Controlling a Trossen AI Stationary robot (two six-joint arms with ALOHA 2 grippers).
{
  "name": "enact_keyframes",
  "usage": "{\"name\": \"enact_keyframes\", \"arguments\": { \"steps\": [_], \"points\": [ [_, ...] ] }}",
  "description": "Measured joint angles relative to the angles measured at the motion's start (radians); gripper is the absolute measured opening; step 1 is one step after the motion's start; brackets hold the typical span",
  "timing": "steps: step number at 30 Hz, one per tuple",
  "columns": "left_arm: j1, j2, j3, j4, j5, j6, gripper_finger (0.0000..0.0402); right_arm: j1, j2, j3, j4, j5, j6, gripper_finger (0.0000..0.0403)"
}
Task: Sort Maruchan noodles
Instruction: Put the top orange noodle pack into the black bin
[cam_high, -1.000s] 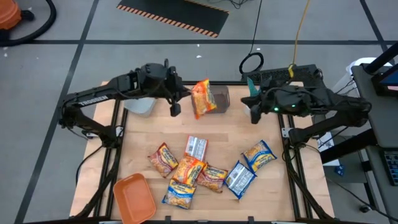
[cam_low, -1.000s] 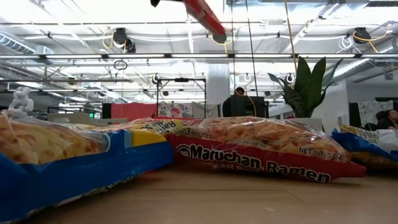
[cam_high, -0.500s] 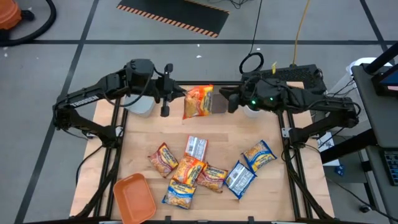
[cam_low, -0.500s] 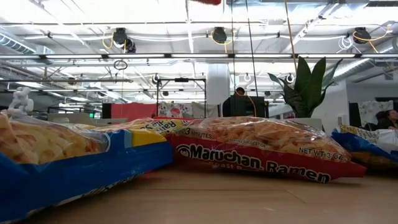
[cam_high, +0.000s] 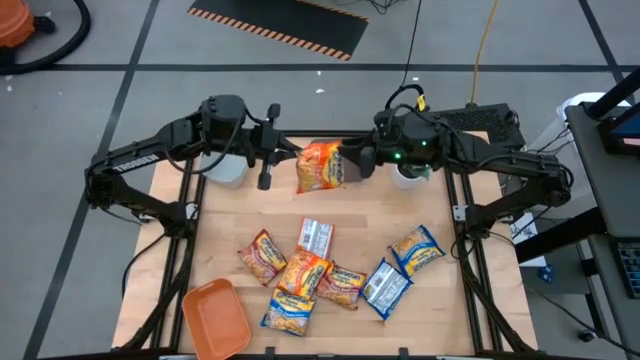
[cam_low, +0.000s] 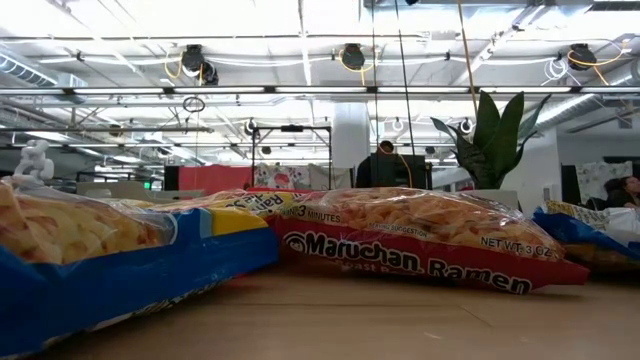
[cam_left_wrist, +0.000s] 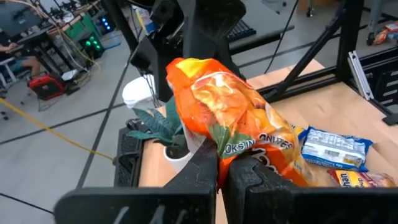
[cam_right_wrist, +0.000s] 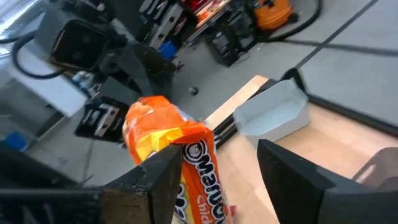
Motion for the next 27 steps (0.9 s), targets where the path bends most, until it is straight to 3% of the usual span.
{"name": "enact_keyframes", "arguments": {
  "steps": [6, 15, 22, 27],
  "points": [
    [0.000, 0.001, 0.000, 0.003, -0.023, -0.004, 0.0005, -0.036, -0.002, 0.000, -0.008, -0.110, -0.040, 0.0190],
    [0.011, 0.002, 0.000, 0.008, -0.108, -0.062, 0.0005, -0.125, -0.026, 0.000, 0.000, -0.236, -0.107, 0.0257],
    [0.002, 0.027, -0.001, 0.031, -0.132, -0.120, 0.0005, -0.149, -0.054, 0.000, 0.000, -0.249, -0.272, 0.0263],
    [-0.011, 0.056, -0.001, 0.078, -0.164, -0.141, 0.0005, -0.196, -0.031, 0.000, -0.014, -0.380, -0.290, 0.0263]
  ]
}}
